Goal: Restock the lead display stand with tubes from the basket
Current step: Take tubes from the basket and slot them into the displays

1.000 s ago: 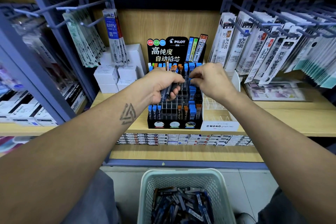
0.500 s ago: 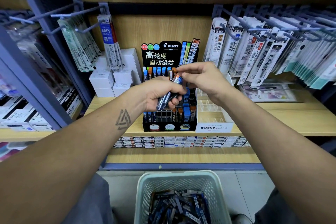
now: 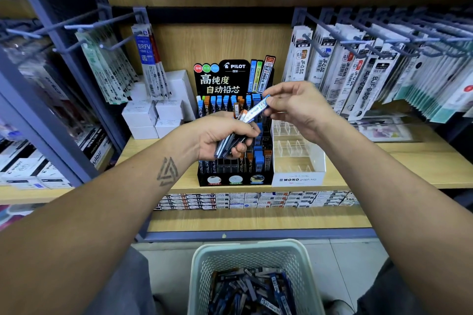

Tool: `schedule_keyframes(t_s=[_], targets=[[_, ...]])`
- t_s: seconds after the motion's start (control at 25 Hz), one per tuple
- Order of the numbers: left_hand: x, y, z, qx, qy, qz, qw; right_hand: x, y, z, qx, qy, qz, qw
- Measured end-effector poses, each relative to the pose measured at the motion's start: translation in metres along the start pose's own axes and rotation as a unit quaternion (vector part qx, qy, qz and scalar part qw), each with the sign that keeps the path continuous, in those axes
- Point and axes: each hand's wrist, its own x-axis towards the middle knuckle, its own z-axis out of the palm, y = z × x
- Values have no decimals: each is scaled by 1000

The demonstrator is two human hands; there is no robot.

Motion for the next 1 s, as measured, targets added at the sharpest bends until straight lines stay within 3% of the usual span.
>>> schedule_keyframes(t_s=[0.16,0.24,0.4,1.0], targets=[[5,0,-2,-19,45,-17,999,5,-1,-7,58,87,-47,993],[9,-1,-5,-35,81,-17,996,7,-3,-9,0,103,-95,990],[13,0,-7,-57,115,-14,992,10,0,-4,-173,86,-155,969],[13,1,-6,-52,127,-5,991,8,32,15,-410,43,-203,888]])
